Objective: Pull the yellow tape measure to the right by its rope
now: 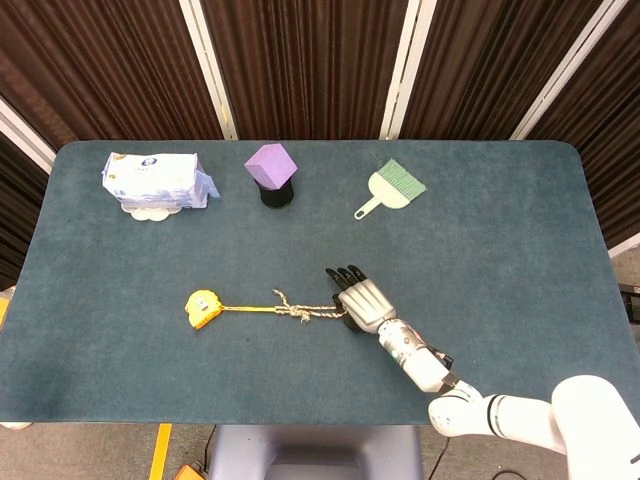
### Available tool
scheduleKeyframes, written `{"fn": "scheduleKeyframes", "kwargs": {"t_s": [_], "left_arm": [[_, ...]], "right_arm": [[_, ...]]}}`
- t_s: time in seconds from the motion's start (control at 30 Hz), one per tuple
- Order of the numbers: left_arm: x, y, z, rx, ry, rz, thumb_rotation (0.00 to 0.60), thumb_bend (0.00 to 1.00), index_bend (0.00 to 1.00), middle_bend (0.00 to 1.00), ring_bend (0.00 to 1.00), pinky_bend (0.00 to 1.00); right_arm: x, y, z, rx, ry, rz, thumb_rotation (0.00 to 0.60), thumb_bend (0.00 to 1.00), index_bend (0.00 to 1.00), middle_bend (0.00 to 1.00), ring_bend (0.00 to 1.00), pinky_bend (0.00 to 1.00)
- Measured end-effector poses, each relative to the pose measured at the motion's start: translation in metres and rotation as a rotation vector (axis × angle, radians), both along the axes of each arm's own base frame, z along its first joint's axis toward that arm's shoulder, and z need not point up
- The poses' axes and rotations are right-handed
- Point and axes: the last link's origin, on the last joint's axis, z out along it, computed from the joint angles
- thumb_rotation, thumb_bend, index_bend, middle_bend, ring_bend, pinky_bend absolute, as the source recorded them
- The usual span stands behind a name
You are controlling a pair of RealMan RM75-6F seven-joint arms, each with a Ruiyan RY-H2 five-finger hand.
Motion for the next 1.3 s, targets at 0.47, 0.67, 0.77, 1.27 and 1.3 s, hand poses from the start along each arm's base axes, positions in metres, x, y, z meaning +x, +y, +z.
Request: {"fn": "scheduleKeyframes", "kwargs": {"t_s": [0.47, 0.67, 0.77, 1.27, 1.3], "left_arm": [[0.0, -0.001, 0.0, 0.001, -0.001, 0.0, 0.6, 0.46, 0.04, 0.0, 0.0, 0.15], [0.0, 0.0, 0.0, -0.002, 0.001, 0.003, 0.6, 0.46, 0.04, 0.0, 0.0, 0.15], [0.0, 0.001, -0.001, -0.003, 0.003, 0.001, 0.6, 0.46, 0.04, 0.0, 0.0, 0.15], [0.001, 0.002, -0.004, -0.01, 0.016, 0.006, 0.6, 0.46, 0.04, 0.0, 0.0, 0.15], [0.001, 0.002, -0.004, -0.01, 0.017, 0.006, 0.6, 0.46, 0.04, 0.0, 0.0, 0.15]], "right_arm": [[-0.02, -0.006, 0.023, -0.059, 0.031, -0.015, 0.6, 0.61, 0.74, 0.09, 0.09, 0.0], [-0.038, -0.01, 0.039, -0.096, 0.069, -0.04, 0.6, 0.61, 0.74, 0.09, 0.09, 0.0], [-0.051, -0.012, 0.05, -0.119, 0.086, -0.062, 0.6, 0.61, 0.74, 0.09, 0.09, 0.0], [-0.116, -0.005, 0.119, -0.238, 0.138, -0.173, 0.6, 0.61, 0.75, 0.09, 0.09, 0.0], [-0.122, -0.003, 0.124, -0.246, 0.145, -0.184, 0.6, 0.61, 0.75, 0.09, 0.09, 0.0]]}}
